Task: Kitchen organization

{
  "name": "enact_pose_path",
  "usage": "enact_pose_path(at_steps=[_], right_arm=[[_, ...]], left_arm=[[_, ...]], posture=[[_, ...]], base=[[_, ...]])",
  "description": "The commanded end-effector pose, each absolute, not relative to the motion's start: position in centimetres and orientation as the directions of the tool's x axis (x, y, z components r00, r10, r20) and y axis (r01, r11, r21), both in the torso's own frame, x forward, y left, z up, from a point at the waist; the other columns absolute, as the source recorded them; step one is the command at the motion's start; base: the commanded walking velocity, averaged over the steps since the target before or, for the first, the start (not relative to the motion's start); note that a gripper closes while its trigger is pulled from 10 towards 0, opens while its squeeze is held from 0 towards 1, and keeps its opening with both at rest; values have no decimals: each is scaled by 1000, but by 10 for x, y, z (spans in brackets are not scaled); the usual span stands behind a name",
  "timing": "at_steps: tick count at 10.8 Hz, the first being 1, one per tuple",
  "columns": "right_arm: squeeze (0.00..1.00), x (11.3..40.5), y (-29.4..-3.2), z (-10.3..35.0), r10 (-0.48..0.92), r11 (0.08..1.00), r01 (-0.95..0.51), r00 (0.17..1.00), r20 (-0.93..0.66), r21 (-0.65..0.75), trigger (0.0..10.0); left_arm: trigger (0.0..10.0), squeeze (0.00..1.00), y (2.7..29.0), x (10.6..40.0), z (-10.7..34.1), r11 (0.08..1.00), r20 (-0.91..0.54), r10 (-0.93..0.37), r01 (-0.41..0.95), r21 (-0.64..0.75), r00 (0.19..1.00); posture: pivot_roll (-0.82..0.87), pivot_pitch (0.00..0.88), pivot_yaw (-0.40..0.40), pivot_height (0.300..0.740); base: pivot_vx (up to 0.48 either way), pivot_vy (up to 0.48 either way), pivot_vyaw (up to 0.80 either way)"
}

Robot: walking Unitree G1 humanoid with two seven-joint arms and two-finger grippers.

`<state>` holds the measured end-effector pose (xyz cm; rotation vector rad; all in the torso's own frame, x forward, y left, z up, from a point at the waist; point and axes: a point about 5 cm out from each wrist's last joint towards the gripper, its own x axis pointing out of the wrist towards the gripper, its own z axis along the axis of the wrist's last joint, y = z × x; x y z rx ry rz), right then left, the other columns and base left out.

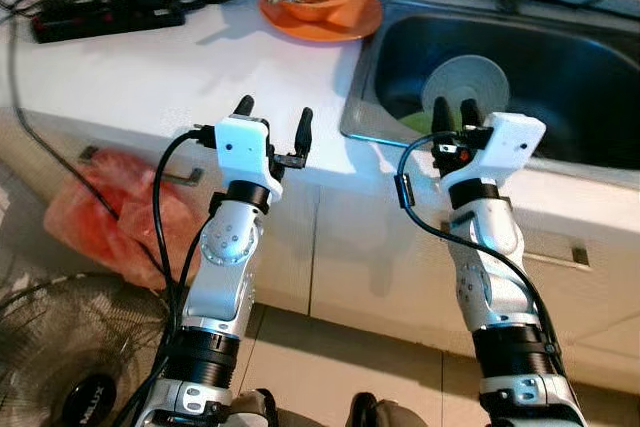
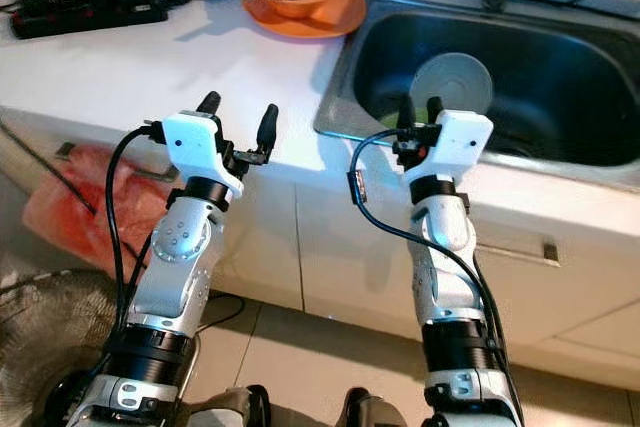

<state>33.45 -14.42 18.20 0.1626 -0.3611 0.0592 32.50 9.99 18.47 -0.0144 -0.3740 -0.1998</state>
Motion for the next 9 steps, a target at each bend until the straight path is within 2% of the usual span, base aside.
enact_pose_path(at_steps=[1,5,8,9], right_arm=[[0,335,-143,180,37,985,-92,938,344,144,10000],[0,336,-141,181,53,983,-110,935,351,144,10000],[0,336,-141,180,55,983,-112,937,346,146,10000],[0,336,-140,180,58,983,-114,938,343,146,10000]], left_arm=[[10000,0,103,323,188,984,376,-175,178,28,910],[10000,0,103,323,191,985,383,-166,171,23,909],[10000,0,104,323,192,986,387,-161,167,18,908],[10000,0,104,323,192,986,386,-161,167,17,908]], posture=[[116,173,-18,740],[116,172,-20,740],[114,173,-21,740],[114,173,-23,740]], base=[[0,0,0],[0,0,0],[250,0,0],[255,0,-550]])
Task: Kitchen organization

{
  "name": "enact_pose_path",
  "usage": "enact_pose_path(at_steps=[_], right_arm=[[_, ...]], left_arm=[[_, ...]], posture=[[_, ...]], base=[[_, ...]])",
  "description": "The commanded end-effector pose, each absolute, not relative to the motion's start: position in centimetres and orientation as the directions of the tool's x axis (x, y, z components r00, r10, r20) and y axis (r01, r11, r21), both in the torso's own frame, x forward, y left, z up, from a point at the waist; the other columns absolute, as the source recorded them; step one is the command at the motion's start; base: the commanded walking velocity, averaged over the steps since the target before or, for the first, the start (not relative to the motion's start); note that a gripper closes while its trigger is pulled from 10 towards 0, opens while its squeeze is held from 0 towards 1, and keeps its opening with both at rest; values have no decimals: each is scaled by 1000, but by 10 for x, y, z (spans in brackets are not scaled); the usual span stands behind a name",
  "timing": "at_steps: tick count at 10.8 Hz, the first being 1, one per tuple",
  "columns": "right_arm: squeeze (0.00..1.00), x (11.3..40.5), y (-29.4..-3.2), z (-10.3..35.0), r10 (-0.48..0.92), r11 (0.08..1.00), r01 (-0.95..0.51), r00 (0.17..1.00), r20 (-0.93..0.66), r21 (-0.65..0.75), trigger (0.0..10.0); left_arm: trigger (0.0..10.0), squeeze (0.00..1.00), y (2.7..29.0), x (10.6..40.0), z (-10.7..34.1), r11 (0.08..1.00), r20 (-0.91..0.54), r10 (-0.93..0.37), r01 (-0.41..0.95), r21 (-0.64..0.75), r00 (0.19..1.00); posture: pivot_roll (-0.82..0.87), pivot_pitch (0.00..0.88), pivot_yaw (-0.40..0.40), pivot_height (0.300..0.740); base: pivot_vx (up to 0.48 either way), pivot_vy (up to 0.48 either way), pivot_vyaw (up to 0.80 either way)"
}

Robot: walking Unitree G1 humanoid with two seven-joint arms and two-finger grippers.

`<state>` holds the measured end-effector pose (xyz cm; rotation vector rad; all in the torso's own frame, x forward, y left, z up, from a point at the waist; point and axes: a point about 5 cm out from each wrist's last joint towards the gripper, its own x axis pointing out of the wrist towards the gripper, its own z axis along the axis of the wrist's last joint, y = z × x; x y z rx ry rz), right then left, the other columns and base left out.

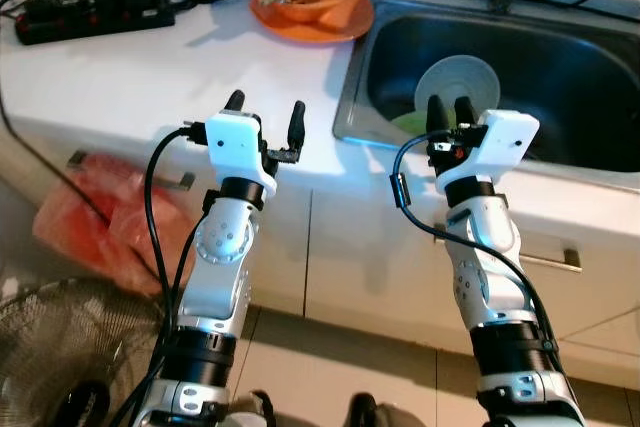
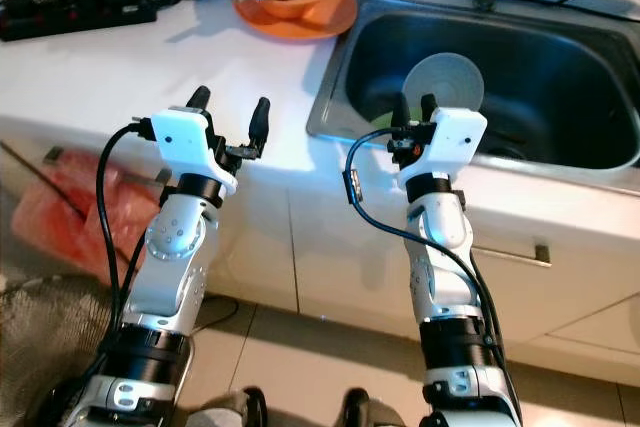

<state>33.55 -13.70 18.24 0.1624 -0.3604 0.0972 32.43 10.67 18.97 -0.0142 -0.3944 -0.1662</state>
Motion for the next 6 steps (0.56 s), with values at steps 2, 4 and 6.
enact_pose_path(at_steps=[2,4,6], right_arm=[[0,336,-140,180,70,984,-121,937,343,128,10000],[0,336,-139,181,77,982,-130,935,348,134,10000],[0,336,-138,181,85,981,-139,934,348,133,10000]], left_arm=[[10000,0,103,323,191,986,385,-161,168,15,909],[10000,0,102,323,191,985,387,-161,169,14,908],[10000,0,102,322,192,986,389,-159,168,11,907]], posture=[[114,171,-26,740],[112,168,-28,740],[115,166,-31,740]], base=[[263,0,0],[266,0,0],[272,0,0]])
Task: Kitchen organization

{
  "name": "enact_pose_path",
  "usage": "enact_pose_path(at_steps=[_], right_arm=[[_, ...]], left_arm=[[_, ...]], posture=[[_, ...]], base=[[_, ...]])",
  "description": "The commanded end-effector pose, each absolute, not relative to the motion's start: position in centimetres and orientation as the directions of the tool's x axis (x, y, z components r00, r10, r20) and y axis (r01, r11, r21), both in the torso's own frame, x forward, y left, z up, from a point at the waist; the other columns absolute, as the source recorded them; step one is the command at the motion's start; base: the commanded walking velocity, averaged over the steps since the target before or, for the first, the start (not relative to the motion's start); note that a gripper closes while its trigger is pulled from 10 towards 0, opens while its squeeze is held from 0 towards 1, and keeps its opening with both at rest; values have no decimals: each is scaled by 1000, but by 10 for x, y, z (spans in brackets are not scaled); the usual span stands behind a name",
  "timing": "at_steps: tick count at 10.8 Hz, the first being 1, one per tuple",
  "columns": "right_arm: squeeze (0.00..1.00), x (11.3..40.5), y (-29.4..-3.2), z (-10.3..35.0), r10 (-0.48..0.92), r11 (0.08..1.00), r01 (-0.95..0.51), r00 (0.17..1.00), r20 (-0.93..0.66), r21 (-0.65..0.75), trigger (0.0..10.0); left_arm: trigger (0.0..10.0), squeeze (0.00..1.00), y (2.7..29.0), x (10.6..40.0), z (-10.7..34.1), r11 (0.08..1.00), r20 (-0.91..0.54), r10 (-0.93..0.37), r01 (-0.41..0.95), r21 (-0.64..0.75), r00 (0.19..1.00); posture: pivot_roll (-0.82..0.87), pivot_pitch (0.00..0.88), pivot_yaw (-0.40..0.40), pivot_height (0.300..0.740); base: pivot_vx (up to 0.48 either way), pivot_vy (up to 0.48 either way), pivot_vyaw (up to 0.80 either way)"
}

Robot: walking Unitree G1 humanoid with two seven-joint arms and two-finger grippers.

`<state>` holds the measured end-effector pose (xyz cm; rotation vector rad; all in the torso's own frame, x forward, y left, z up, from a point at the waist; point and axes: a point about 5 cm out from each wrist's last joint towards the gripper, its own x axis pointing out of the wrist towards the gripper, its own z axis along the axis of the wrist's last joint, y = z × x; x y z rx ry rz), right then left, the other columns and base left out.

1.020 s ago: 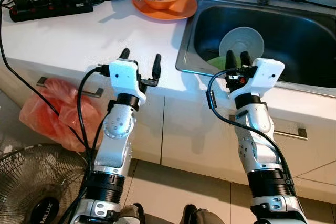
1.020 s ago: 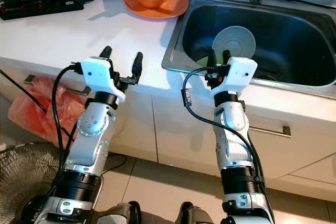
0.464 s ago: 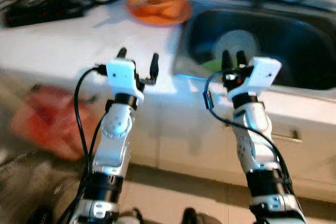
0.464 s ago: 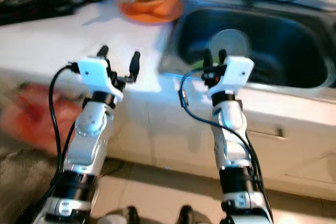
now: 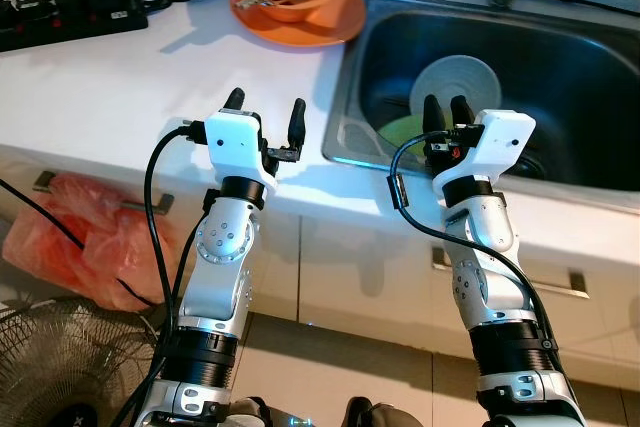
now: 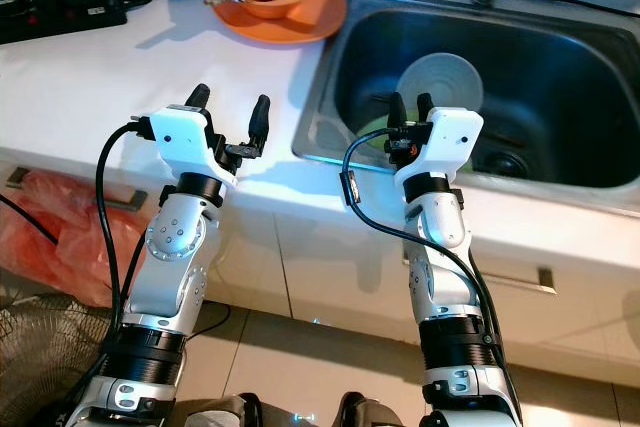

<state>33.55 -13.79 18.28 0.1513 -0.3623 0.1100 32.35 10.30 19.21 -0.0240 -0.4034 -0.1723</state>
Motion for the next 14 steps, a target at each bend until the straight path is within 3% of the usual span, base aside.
enact_pose_path(at_steps=[1,3,5,14], right_arm=[[0,336,-138,181,87,981,-141,934,348,134,10000],[0,336,-137,181,91,980,-146,933,349,135,10000],[0,337,-135,182,105,979,-159,933,345,131,10000],[0,336,-134,181,114,978,-166,930,349,125,10000]], left_arm=[[10000,0,102,322,193,986,392,-158,168,11,906],[10000,0,101,322,194,985,397,-159,169,8,904],[10000,0,102,322,195,986,400,-156,167,8,903],[10000,0,104,323,197,988,403,-148,157,12,903]], posture=[[114,163,-33,740],[112,160,-34,740],[113,166,-37,740],[116,181,-37,740]], base=[[266,0,0],[274,0,0],[281,0,-784],[289,0,0]])
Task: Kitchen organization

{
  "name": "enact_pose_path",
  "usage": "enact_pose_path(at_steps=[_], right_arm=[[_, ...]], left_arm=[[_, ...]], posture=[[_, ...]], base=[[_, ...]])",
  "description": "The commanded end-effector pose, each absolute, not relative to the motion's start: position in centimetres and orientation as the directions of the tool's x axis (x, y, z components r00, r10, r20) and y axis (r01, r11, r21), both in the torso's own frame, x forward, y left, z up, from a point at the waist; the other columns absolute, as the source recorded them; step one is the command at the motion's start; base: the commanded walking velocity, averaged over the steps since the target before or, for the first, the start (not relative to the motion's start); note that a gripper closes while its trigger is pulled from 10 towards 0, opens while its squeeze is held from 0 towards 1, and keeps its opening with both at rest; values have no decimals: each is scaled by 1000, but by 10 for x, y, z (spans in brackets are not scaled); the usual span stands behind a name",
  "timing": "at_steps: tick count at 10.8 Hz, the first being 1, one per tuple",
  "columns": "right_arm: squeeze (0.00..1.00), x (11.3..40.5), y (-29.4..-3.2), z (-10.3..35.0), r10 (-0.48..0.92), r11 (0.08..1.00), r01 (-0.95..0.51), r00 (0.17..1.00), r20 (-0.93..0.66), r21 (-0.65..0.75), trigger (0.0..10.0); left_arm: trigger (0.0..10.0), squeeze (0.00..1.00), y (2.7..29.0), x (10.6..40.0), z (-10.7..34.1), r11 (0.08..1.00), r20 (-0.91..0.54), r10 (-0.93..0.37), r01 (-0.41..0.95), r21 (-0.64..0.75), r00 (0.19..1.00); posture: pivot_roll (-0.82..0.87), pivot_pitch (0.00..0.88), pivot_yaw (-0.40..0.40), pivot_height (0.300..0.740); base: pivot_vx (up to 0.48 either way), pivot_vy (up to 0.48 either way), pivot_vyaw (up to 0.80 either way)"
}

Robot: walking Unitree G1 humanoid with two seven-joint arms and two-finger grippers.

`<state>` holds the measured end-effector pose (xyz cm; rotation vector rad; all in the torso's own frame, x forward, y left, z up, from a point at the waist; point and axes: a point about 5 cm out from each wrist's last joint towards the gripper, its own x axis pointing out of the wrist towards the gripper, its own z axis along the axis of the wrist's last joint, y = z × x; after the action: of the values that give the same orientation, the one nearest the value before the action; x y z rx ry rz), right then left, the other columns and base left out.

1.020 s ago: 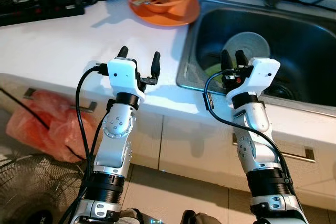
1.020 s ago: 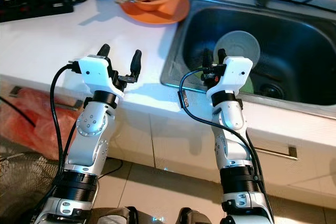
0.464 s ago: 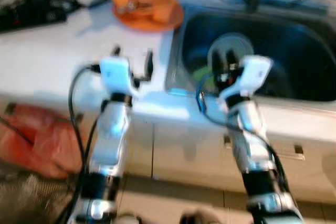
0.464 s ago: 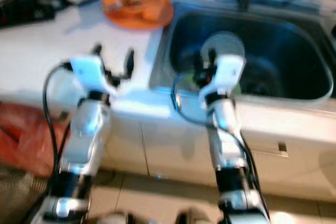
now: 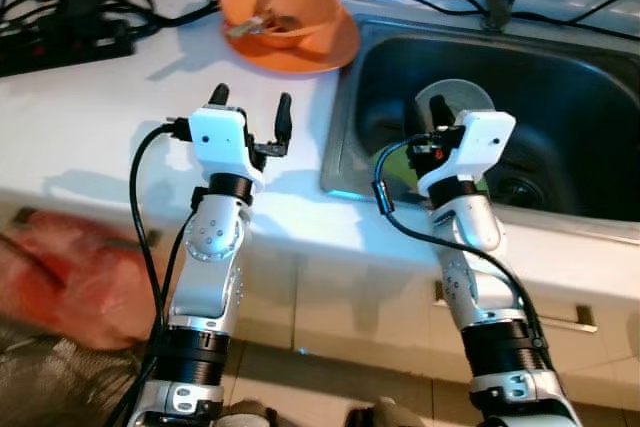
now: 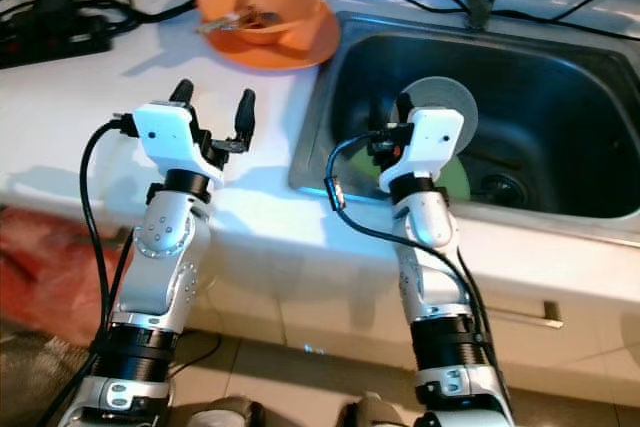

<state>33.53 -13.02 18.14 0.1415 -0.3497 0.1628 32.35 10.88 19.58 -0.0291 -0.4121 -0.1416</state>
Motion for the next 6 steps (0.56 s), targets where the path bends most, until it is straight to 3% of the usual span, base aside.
enact_pose_path(at_steps=[1,5,6], right_arm=[[0,336,-134,181,115,978,-168,930,349,124,10000],[0,336,-134,181,116,977,-169,932,344,128,10000],[0,336,-133,180,120,976,-173,933,340,132,10000]], left_arm=[[10000,0,104,323,197,987,402,-149,157,12,903],[10000,0,104,322,197,987,402,-150,157,16,903],[10000,0,104,322,197,987,402,-152,159,16,903]], posture=[[115,180,-38,740],[117,182,-38,740],[117,182,-37,740]], base=[[292,0,0],[296,0,0],[296,0,-481]])
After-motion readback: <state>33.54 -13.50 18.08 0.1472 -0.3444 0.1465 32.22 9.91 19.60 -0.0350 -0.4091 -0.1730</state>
